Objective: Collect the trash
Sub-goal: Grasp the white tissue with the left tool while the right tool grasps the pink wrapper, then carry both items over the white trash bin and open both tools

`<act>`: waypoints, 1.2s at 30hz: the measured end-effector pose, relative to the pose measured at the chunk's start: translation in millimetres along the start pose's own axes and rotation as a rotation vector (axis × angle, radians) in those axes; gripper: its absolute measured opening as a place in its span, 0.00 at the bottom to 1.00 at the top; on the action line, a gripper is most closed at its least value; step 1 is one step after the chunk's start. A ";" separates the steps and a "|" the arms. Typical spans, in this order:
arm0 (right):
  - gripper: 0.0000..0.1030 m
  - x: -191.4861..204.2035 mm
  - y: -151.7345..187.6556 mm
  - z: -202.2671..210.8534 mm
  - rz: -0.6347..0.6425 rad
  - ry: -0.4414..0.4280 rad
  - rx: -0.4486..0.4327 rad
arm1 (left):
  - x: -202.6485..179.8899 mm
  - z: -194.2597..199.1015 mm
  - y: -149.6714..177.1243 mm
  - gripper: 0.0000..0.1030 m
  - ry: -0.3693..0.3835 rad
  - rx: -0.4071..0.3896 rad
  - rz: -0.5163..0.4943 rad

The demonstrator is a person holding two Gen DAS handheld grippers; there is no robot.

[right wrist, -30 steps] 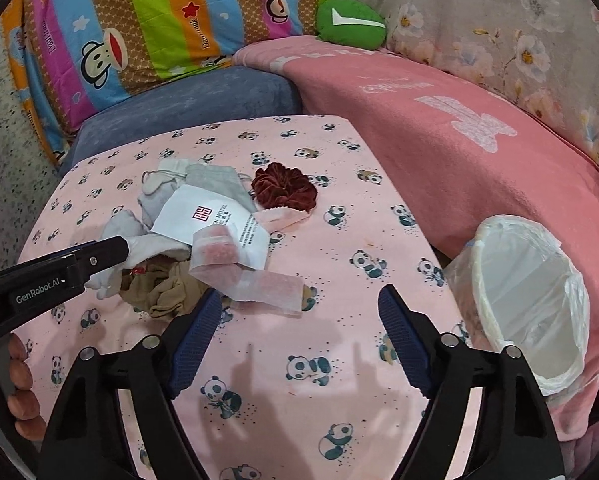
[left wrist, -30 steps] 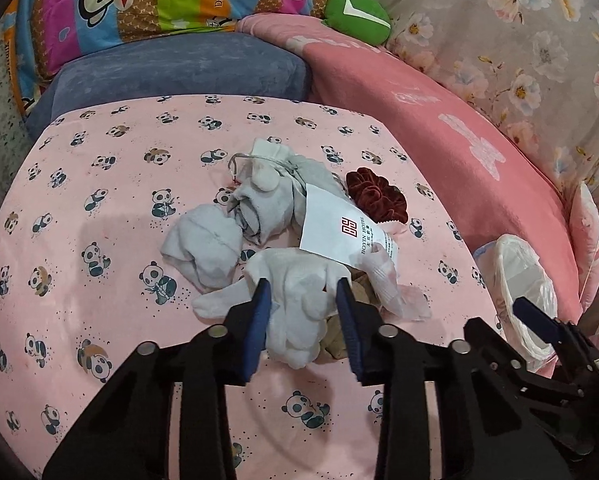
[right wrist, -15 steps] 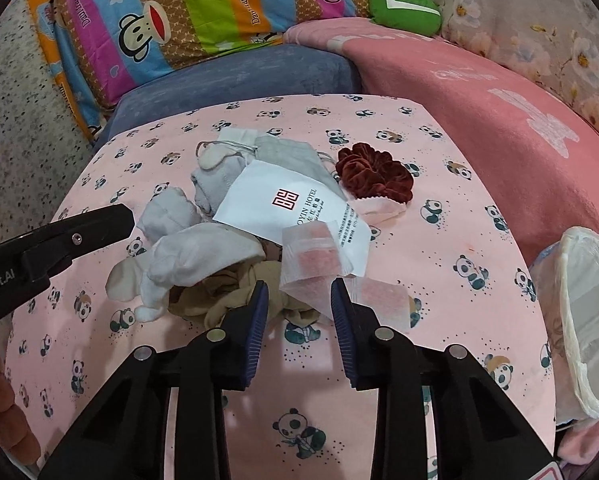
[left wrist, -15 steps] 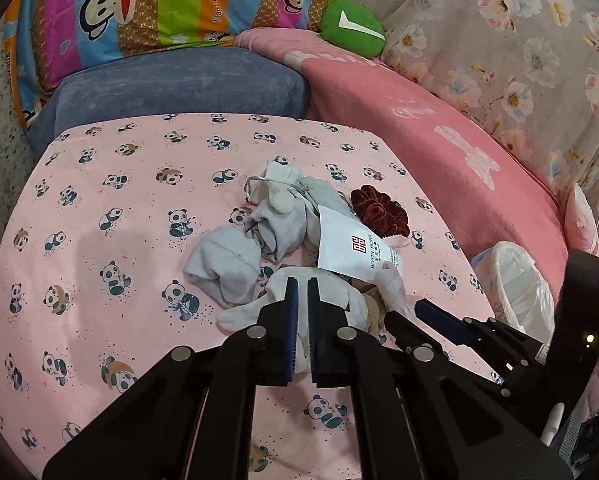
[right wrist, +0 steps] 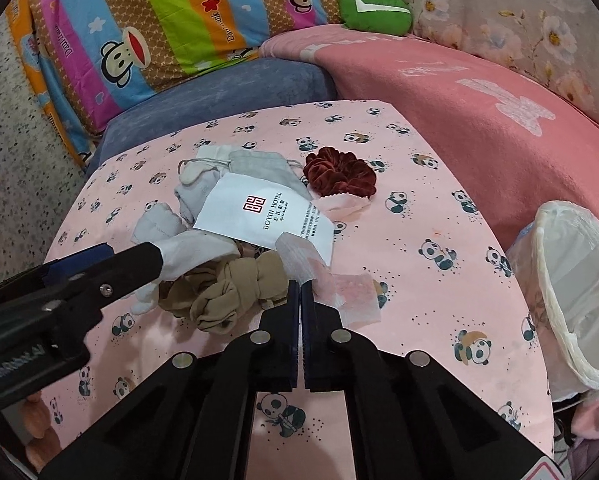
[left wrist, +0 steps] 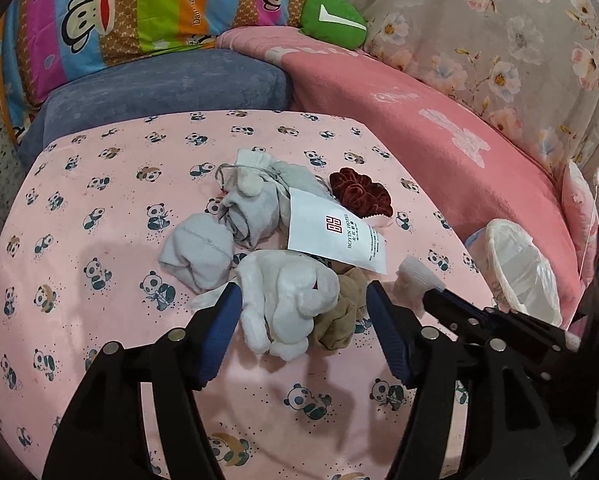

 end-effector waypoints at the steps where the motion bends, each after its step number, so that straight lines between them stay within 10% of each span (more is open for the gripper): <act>1: 0.03 -3.2 0.2 3.4 -0.011 -0.002 -0.003 | -0.8 -2.2 0.4 0.57 -0.006 0.004 -0.006; 10: 0.03 -23.0 1.4 27.4 -0.072 -0.007 -0.033 | -6.8 -8.3 7.1 0.05 0.016 0.037 -0.012; 36: 0.03 -104.4 -41.5 149.5 -0.161 -0.024 -0.270 | -116.3 86.8 -68.7 0.02 0.097 -0.173 -0.169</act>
Point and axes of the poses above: each gripper's, at about its wrist camera, not at the fingertips, and z roughly against the way its jaws point, x to its left, y to its underside, the point moved 8 cm from there along -z, roughly the way its jaws point, and after that the axes turned 4 degrees about x, right-handed, at the moved point
